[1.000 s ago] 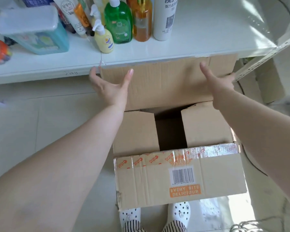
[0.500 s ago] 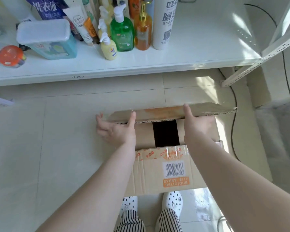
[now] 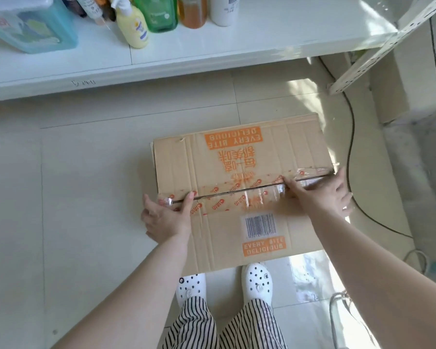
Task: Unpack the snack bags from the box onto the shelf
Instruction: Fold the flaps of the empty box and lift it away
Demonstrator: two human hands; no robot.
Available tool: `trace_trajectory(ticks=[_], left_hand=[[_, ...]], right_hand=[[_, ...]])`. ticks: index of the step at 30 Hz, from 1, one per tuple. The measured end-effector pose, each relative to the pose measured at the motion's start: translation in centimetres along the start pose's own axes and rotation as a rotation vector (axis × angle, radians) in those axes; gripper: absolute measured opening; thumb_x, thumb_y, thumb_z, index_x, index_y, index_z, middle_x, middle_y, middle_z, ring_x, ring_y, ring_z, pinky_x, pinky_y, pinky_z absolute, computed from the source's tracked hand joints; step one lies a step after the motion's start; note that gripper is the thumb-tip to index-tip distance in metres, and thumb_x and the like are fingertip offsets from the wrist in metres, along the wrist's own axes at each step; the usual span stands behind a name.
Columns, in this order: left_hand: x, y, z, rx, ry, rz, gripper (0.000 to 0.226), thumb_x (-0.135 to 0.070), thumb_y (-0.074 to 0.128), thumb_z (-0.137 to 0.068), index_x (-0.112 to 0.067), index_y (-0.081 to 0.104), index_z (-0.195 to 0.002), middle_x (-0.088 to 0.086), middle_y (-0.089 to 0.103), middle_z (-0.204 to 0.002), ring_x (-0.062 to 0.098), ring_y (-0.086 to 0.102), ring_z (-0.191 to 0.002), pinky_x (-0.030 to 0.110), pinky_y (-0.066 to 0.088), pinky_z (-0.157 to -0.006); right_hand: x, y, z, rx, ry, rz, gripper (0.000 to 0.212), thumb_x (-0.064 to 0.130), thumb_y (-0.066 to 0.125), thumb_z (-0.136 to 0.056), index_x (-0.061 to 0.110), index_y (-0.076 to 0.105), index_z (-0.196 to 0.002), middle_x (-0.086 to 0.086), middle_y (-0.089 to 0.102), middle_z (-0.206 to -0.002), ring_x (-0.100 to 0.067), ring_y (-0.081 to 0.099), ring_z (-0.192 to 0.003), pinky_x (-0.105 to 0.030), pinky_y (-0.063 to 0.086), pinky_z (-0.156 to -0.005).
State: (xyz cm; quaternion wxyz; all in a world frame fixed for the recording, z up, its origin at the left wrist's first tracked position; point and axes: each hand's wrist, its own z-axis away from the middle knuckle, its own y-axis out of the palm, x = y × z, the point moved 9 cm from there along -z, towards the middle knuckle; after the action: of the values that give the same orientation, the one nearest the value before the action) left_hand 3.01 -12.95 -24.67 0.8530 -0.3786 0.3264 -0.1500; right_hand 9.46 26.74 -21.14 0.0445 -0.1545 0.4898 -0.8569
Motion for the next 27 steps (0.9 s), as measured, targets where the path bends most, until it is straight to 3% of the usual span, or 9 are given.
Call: trace_trajectory(ticks=[4,9,13,17,24,27], left_hand=[[1.0,1.4,0.2,0.064,0.034,0.083,0.079,-0.06,0.069,-0.074,-0.02,0.034,-0.132,0.004,0.046,-0.129,0.028,0.054,-0.113,0.037,0.045,-0.087],[1.7,0.9,-0.4,-0.017,0.031,0.118,0.072,-0.062,0.068,-0.074,-0.025,0.038,-0.127,-0.006,0.05,-0.125,0.022,0.056,-0.111,0.034,0.043,-0.077],[3.6,-1.3,-1.7,-0.089,-0.051,0.173,0.067,-0.062,0.07,-0.072,-0.029,0.04,-0.122,-0.008,0.053,-0.12,0.022,0.059,-0.105,0.038,0.048,-0.082],[7.6,-3.3,-4.0,-0.095,-0.258,0.257,0.07,-0.063,0.073,-0.065,-0.033,0.037,-0.117,-0.011,0.059,-0.115,0.022,0.061,-0.101,0.046,0.04,-0.096],[15.8,-7.7,-5.9,-0.223,-0.494,0.461,0.08,-0.075,0.066,-0.043,-0.034,0.037,-0.105,-0.005,0.061,-0.109,0.028,0.061,-0.099,0.054,0.044,-0.093],[18.8,-9.7,-6.3,-0.286,-0.545,0.497,0.071,-0.069,0.072,-0.052,-0.035,0.033,-0.101,-0.004,0.06,-0.111,0.029,0.06,-0.102,0.055,0.042,-0.096]], right_hand=[[-0.5,1.1,-0.7,-0.002,-0.019,0.033,0.133,0.083,0.069,-0.052,0.029,0.002,-0.154,-0.013,0.025,-0.154,-0.031,0.02,-0.145,-0.051,0.01,-0.119],[0.6,1.9,-0.7,-0.026,-0.053,0.05,0.131,0.083,0.069,-0.051,0.027,0.008,-0.152,-0.014,0.03,-0.148,-0.032,0.025,-0.141,-0.049,0.016,-0.114],[4.6,3.5,0.4,-0.008,-0.161,0.099,0.127,0.08,0.071,-0.053,0.027,0.01,-0.151,-0.013,0.03,-0.148,-0.033,0.027,-0.139,-0.05,0.018,-0.113],[10.3,6.4,2.4,0.038,-0.287,0.164,0.126,0.079,0.072,-0.054,0.026,0.01,-0.151,-0.014,0.029,-0.148,-0.034,0.026,-0.14,-0.051,0.017,-0.114],[19.1,12.7,9.3,0.098,-0.547,0.289,0.126,0.079,0.071,-0.056,0.028,0.007,-0.152,-0.014,0.028,-0.149,-0.033,0.024,-0.14,-0.05,0.017,-0.112],[21.8,15.5,12.8,0.11,-0.636,0.347,0.127,0.08,0.07,-0.055,0.029,0.006,-0.152,-0.014,0.029,-0.148,-0.032,0.026,-0.139,-0.049,0.018,-0.111]])
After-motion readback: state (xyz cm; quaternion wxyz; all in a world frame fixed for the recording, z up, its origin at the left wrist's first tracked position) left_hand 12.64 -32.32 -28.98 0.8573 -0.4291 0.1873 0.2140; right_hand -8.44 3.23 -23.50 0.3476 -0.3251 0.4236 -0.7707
